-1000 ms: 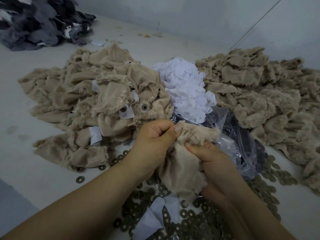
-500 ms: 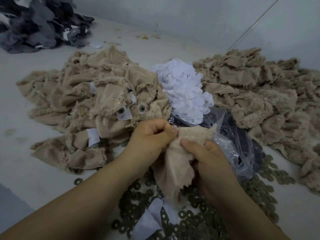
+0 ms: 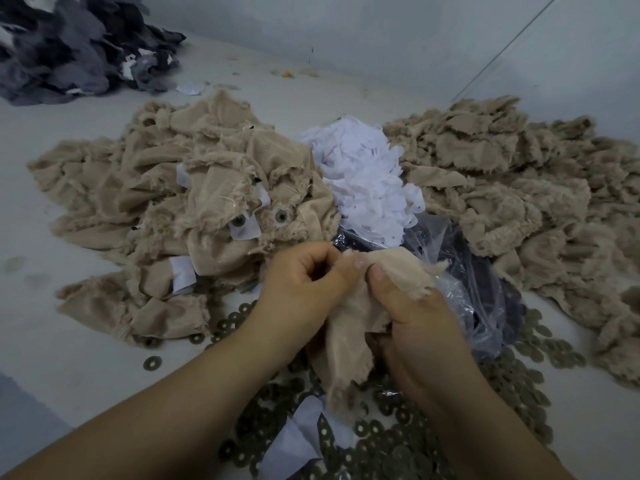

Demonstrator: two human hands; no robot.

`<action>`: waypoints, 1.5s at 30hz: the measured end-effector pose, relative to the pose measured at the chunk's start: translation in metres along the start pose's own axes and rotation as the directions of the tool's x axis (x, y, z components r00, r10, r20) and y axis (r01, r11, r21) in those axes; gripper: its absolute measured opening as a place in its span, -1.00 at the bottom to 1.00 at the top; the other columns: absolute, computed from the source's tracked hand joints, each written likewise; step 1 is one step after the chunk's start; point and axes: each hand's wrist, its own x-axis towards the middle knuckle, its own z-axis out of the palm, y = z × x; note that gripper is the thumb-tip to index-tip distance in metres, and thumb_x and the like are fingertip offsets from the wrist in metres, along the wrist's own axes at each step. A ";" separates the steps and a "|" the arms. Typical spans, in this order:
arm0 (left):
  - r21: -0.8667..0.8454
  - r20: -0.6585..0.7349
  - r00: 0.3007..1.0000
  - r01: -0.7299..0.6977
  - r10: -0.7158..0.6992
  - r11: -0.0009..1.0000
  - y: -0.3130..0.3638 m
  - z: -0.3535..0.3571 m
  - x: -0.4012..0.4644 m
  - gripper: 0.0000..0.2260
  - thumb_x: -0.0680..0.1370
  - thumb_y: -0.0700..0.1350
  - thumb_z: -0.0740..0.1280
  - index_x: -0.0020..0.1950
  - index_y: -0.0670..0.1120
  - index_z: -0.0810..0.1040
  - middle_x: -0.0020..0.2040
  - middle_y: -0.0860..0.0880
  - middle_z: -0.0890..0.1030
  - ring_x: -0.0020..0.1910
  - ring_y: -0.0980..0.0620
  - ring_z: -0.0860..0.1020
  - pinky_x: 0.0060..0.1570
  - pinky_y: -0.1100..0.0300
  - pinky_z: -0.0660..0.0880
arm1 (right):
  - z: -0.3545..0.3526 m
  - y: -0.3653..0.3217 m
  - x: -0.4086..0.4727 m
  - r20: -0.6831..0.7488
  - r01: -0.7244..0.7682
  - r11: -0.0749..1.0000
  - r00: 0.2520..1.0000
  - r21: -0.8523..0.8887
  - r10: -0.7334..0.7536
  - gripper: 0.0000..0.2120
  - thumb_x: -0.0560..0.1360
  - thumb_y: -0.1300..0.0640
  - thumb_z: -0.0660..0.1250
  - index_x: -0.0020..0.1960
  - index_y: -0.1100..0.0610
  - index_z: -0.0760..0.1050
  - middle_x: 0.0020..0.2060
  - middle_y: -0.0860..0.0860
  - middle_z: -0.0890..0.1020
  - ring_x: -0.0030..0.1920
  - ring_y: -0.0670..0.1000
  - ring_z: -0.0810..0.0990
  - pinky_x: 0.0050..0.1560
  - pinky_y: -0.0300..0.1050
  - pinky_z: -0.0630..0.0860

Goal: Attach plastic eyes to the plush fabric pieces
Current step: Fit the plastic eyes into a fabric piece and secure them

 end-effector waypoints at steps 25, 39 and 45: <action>0.007 -0.039 0.998 -0.050 0.051 0.999 -0.004 0.005 -0.005 -0.70 0.55 -0.11 0.29 -0.32 -0.27 0.47 -0.46 -0.03 0.38 -0.42 0.14 0.35 -0.39 0.33 0.35 | 0.007 -0.006 -0.006 -0.078 -0.158 0.982 0.983 0.099 0.166 -0.79 0.53 0.16 0.34 0.01 0.26 0.69 -0.02 0.24 0.72 0.00 0.19 0.73 -0.04 0.06 0.67; -0.051 -0.084 0.996 0.036 -0.040 0.998 -0.005 0.011 -0.007 -0.74 0.60 -0.24 0.31 -0.25 -0.36 0.50 -0.40 -0.26 0.44 -0.37 -0.01 0.38 -0.36 0.11 0.37 | 0.010 -0.007 -0.008 0.021 -0.283 0.934 0.958 0.220 0.285 -0.58 0.47 0.12 0.36 0.23 0.34 0.56 0.12 0.33 0.66 0.16 0.26 0.65 0.22 0.15 0.57; -0.109 -0.005 0.988 0.155 -0.156 0.982 -0.003 0.006 0.003 -0.66 0.59 -0.18 0.32 -0.36 -0.24 0.43 -0.46 0.00 0.38 -0.46 0.13 0.31 -0.44 0.31 0.31 | 0.014 -0.012 -0.007 0.075 -0.420 0.856 0.905 0.302 0.418 -0.54 0.42 0.06 0.36 0.21 0.33 0.58 0.09 0.31 0.68 0.09 0.21 0.70 0.13 0.12 0.59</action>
